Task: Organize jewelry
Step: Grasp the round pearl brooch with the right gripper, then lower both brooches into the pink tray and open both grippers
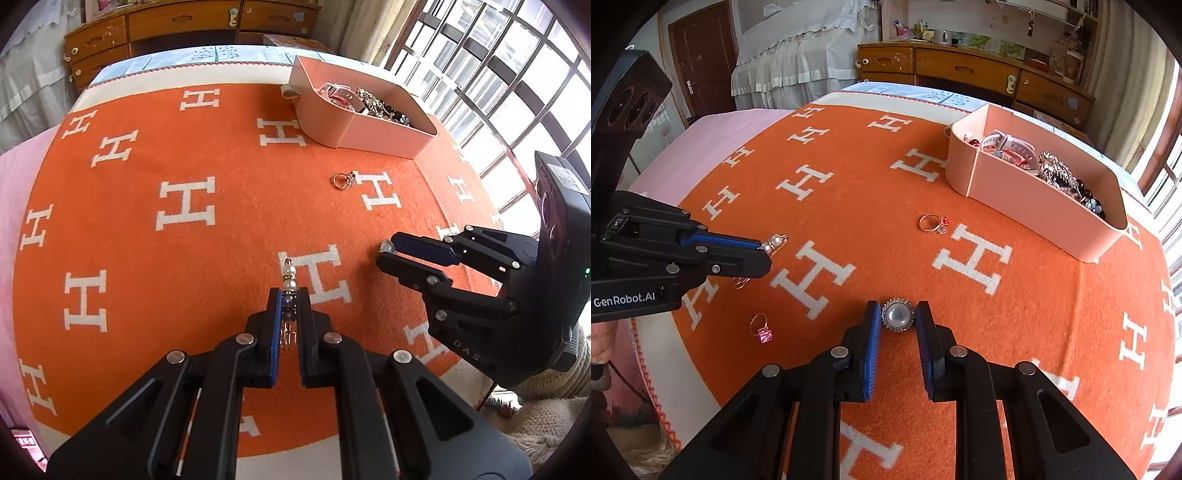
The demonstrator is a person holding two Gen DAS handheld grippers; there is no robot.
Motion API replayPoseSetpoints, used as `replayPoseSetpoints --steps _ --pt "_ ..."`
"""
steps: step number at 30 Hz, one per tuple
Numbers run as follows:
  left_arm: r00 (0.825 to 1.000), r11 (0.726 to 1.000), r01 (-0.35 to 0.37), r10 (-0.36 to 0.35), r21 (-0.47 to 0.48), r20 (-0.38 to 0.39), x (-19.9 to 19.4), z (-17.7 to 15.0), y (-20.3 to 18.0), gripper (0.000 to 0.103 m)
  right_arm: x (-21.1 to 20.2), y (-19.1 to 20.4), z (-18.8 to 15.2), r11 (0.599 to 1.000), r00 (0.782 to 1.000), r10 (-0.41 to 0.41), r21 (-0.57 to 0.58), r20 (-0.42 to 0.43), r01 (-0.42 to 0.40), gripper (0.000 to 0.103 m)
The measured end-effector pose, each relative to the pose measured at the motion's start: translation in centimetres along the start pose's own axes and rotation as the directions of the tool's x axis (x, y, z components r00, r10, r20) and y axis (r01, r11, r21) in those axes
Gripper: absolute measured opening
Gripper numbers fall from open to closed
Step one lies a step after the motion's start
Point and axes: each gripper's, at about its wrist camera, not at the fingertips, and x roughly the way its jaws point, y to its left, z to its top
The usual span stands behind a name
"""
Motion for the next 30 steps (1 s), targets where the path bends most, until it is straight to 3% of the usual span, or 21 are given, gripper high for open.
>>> replayPoseSetpoints --steps 8,13,20,25,30 --pt "0.999 1.000 -0.015 0.014 0.025 0.052 -3.2 2.8 -1.3 0.005 -4.7 -1.5 1.7 0.999 0.997 0.007 0.033 0.082 -0.010 0.019" --pt "0.992 0.998 -0.025 0.018 0.059 0.122 -6.2 6.5 -3.7 0.005 -9.6 -4.2 4.8 0.998 0.985 -0.016 0.064 0.175 0.004 0.019" --pt "0.979 0.997 -0.049 0.037 0.059 0.200 -7.7 13.2 -6.3 0.005 -14.9 -10.0 10.3 0.982 0.959 -0.017 0.185 0.281 -0.037 0.019" --pt "0.973 0.999 -0.038 0.033 0.017 0.230 -5.6 18.3 -6.8 0.005 -14.3 -14.3 13.4 0.956 0.958 -0.030 0.287 0.287 -0.056 0.019" --pt "0.982 0.999 -0.047 0.046 0.001 0.186 -0.6 22.4 -7.0 0.005 -9.6 -18.5 15.2 0.919 0.978 -0.020 0.389 0.208 -0.063 0.019"
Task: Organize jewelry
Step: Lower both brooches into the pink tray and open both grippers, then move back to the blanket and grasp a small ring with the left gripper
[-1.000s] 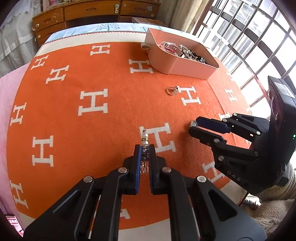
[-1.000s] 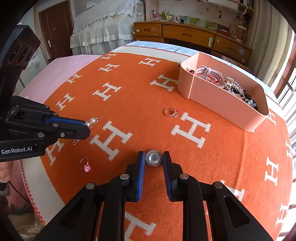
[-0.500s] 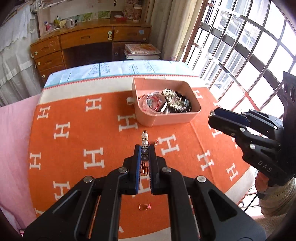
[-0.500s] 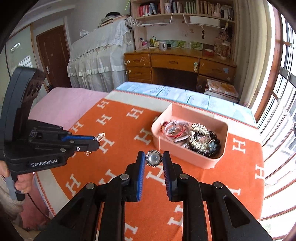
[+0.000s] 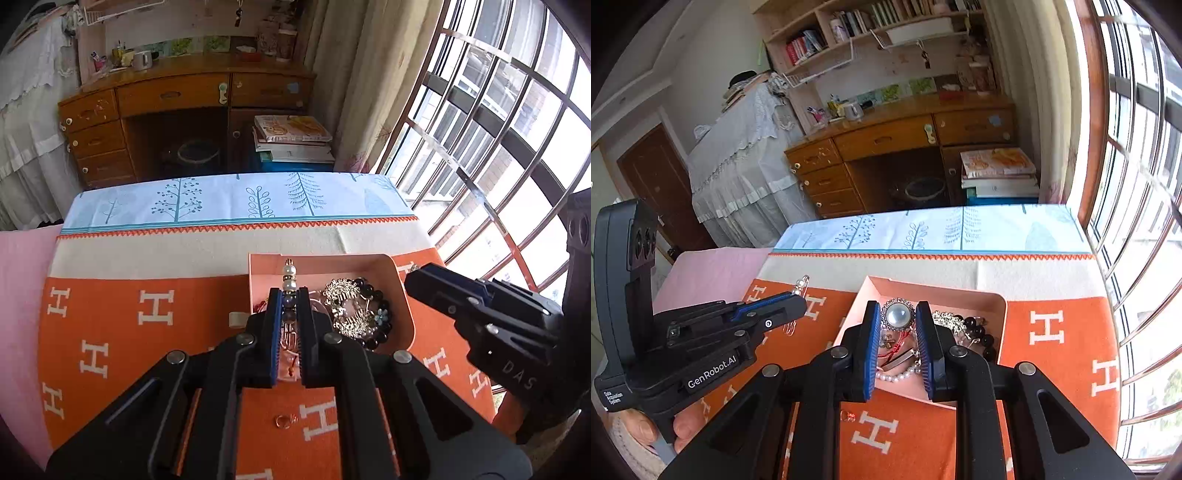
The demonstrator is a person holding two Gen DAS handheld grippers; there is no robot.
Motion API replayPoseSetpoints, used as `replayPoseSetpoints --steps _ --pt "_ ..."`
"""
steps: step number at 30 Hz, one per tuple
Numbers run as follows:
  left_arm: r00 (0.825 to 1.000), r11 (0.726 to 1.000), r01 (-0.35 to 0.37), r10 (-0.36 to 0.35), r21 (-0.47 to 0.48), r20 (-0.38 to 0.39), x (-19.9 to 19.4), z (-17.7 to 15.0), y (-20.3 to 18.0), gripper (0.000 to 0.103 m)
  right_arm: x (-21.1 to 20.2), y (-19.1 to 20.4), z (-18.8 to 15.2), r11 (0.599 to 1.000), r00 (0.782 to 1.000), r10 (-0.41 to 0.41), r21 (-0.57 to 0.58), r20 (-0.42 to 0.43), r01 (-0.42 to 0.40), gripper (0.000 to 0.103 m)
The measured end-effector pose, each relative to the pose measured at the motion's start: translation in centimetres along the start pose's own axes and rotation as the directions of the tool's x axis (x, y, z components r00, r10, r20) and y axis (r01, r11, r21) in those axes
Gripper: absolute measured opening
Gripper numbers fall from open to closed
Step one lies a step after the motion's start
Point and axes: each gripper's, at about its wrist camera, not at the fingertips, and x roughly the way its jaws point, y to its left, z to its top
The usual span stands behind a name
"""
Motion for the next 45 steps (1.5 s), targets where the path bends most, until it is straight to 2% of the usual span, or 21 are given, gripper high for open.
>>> replayPoseSetpoints --steps 7,10,12,15,18,20,22,28,37,40,42,45 --pt "0.996 0.999 -0.047 0.047 -0.005 -0.077 6.7 1.1 -0.1 0.005 7.7 -2.9 -0.2 0.997 0.996 0.001 0.083 -0.086 0.006 0.019" --pt "0.993 1.000 -0.019 0.017 -0.017 -0.120 8.4 0.9 0.2 0.007 9.9 -3.0 -0.4 0.996 0.996 0.019 0.094 -0.092 -0.010 0.020" --pt "0.990 1.000 -0.025 0.023 -0.012 -0.138 9.0 0.7 0.3 0.009 11.1 -2.9 -0.4 0.996 0.996 0.018 0.088 -0.091 -0.010 0.020" --pt "0.989 0.999 -0.037 0.036 -0.001 -0.146 9.2 0.1 0.6 0.014 12.2 -2.9 -0.5 0.996 0.996 0.004 0.094 -0.095 0.005 0.021" --pt "0.988 0.999 -0.039 0.037 -0.014 -0.147 8.8 -0.4 1.4 0.030 12.7 -2.9 -0.5 0.995 0.995 0.013 0.098 -0.095 -0.004 0.022" --pt "0.990 0.999 -0.034 0.029 -0.033 -0.135 8.0 -0.7 1.9 0.046 12.5 -3.0 -0.5 0.996 0.996 0.004 0.092 -0.084 0.004 0.022" --pt "0.992 0.998 -0.032 0.026 -0.046 -0.123 7.2 -1.2 2.3 0.049 11.7 -3.2 -0.6 0.996 0.998 0.007 0.090 -0.070 -0.001 0.023" --pt "0.993 0.998 -0.058 0.055 -0.027 -0.104 4.4 -3.4 2.8 0.049 8.6 -2.3 -1.5 0.998 1.000 0.000 0.058 -0.029 0.002 0.023" --pt "0.996 0.994 -0.087 0.084 0.060 0.042 -3.0 -8.4 1.7 0.049 3.3 0.1 -5.3 0.999 0.999 0.042 0.005 0.010 -0.042 0.023" --pt "0.992 0.994 -0.097 0.092 0.057 0.081 -5.4 -9.8 1.7 0.049 1.7 1.1 -6.8 0.998 0.999 0.053 -0.025 0.014 -0.052 0.023" --pt "0.992 0.995 -0.089 0.084 0.046 0.091 -6.7 -10.7 1.8 0.049 1.0 1.8 -7.9 0.997 0.998 0.058 -0.044 0.013 -0.058 0.023" --pt "0.994 0.995 -0.091 0.089 0.041 0.060 -7.8 -11.9 1.9 0.049 -0.2 3.0 -9.3 0.995 0.997 0.074 -0.073 0.011 -0.073 0.023"
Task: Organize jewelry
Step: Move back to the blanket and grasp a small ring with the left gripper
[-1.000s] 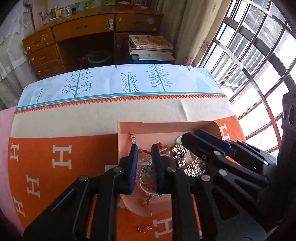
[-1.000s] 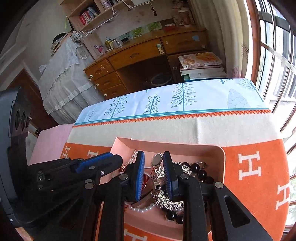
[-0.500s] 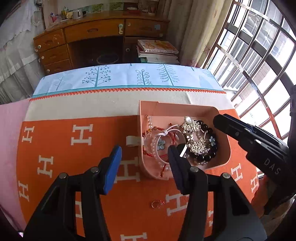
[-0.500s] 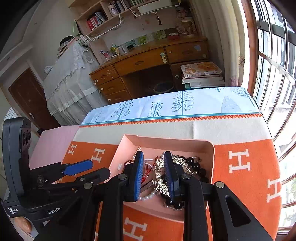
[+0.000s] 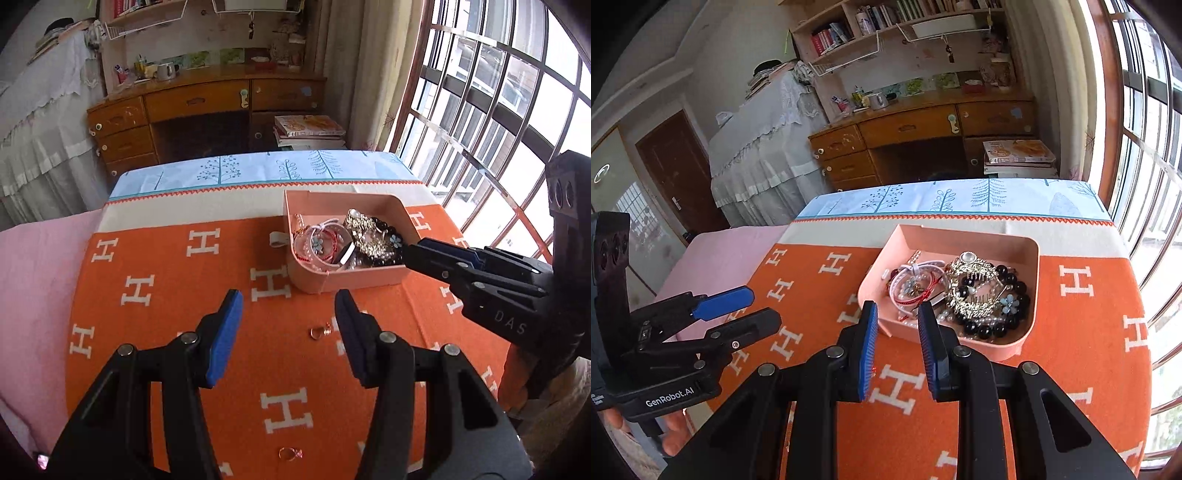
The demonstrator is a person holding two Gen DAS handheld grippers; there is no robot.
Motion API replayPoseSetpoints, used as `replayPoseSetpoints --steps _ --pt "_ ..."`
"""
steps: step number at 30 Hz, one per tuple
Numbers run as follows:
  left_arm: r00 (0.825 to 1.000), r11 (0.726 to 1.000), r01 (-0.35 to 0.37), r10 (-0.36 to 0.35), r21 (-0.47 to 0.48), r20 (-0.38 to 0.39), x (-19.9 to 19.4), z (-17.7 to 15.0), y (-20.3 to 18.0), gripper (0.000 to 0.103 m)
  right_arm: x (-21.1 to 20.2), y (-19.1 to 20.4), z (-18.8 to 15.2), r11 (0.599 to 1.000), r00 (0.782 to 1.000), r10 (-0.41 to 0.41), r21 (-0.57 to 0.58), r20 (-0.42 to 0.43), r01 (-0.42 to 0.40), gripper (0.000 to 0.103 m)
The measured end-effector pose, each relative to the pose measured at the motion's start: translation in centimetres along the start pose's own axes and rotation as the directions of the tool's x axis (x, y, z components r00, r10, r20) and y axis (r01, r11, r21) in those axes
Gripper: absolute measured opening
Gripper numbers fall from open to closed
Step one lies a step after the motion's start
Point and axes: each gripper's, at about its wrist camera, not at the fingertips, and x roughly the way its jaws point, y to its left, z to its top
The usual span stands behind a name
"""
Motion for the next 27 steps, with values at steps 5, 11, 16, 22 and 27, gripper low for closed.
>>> replayPoseSetpoints --steps 5,11,16,22,27 --pt "1.000 1.000 0.004 -0.004 -0.019 0.002 -1.6 -2.5 0.6 0.049 -1.4 2.2 -2.0 0.998 1.000 0.012 -0.054 0.009 -0.012 0.023" --pt "1.000 0.996 0.005 -0.005 -0.093 0.004 -2.4 -5.5 2.6 0.049 -1.7 3.6 -4.5 0.996 0.999 0.035 -0.079 -0.013 -0.036 0.026" --pt "0.998 0.987 -0.040 0.031 -0.155 -0.059 -1.3 -8.5 4.4 0.049 -1.7 3.8 -6.9 0.996 0.999 0.041 -0.084 -0.022 -0.043 0.029" --pt "0.996 0.996 -0.030 0.024 -0.081 -0.083 0.0 -12.5 2.9 0.049 -1.2 4.0 -10.0 0.994 0.998 0.038 -0.099 -0.054 -0.043 0.029" --pt "0.997 1.000 0.004 -0.003 0.006 -0.076 -0.1 -14.9 1.7 0.049 -0.8 3.6 -12.4 0.996 0.996 0.047 -0.078 -0.078 -0.054 0.029"
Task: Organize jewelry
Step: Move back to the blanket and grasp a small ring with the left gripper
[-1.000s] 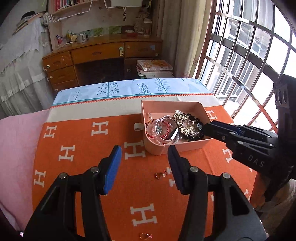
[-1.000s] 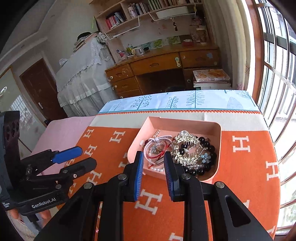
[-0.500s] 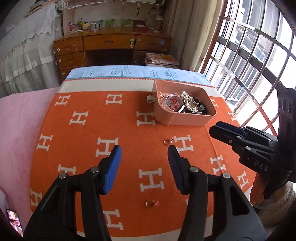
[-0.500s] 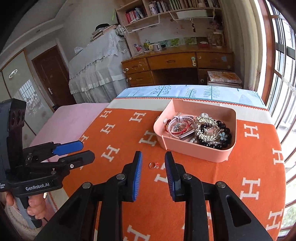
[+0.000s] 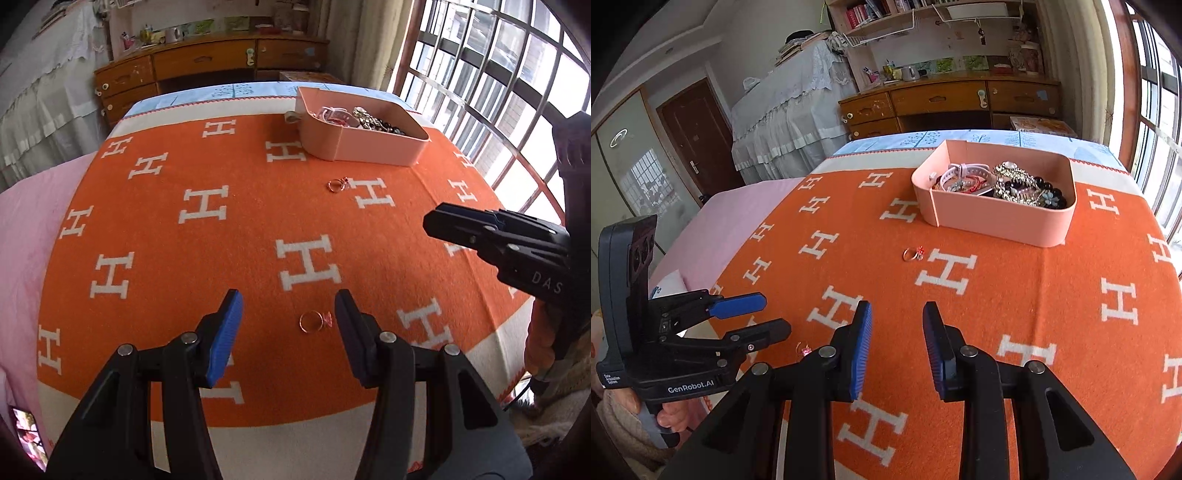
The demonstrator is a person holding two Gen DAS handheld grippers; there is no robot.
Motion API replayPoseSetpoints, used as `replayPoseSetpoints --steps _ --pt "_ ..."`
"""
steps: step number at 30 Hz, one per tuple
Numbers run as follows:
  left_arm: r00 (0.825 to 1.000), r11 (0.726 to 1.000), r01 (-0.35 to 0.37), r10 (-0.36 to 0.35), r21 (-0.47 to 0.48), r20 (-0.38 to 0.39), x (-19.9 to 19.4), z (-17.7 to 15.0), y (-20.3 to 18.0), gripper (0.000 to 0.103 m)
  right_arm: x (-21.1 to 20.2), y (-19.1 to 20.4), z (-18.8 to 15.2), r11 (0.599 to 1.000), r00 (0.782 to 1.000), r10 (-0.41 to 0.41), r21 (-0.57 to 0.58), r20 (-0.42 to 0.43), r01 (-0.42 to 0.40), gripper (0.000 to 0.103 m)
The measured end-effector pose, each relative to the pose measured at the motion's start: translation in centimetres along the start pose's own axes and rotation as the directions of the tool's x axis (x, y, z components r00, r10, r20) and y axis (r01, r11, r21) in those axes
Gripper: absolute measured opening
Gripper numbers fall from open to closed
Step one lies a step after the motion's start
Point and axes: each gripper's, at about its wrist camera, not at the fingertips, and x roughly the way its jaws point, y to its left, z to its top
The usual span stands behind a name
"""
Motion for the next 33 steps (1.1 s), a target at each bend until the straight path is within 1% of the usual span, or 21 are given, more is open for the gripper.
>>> replayPoseSetpoints --steps 5,10,18,24,27,29,33 --pt "1.000 0.997 -0.014 0.014 0.079 0.006 0.1 -1.0 -0.9 0.049 0.3 -0.1 -1.3 1.000 1.000 0.014 0.021 -0.017 -0.014 0.029" --pt "1.000 0.993 -0.006 0.008 0.115 -0.024 1.1 -1.3 -1.1 0.049 0.8 0.2 -1.7 1.000 0.999 0.024 0.013 -0.032 -0.024 0.029" --pt "0.998 0.994 0.002 0.006 0.114 -0.065 3.0 -1.2 -0.7 0.049 0.8 0.1 -1.8 0.999 0.999 0.029 0.014 -0.029 -0.029 0.029" --pt "0.999 0.994 0.003 0.003 0.109 -0.054 3.6 -0.5 -0.6 0.048 1.1 -0.2 -1.8 0.999 0.999 0.031 0.025 -0.033 -0.030 0.029" --pt "0.999 0.994 0.003 0.003 0.110 -0.048 3.6 -0.3 -0.7 0.043 1.4 -0.5 -1.8 0.999 0.999 0.029 0.033 -0.036 -0.028 0.029" --pt "0.999 0.994 0.005 0.000 0.112 -0.046 3.5 -0.4 -0.8 0.037 1.5 -0.7 -1.8 0.999 0.999 0.029 0.040 -0.041 -0.028 0.029" --pt "0.999 0.995 0.004 0.000 0.098 -0.039 3.3 -0.6 -0.7 0.029 1.8 -1.0 -1.9 0.998 0.999 0.030 0.049 -0.045 -0.028 0.029"
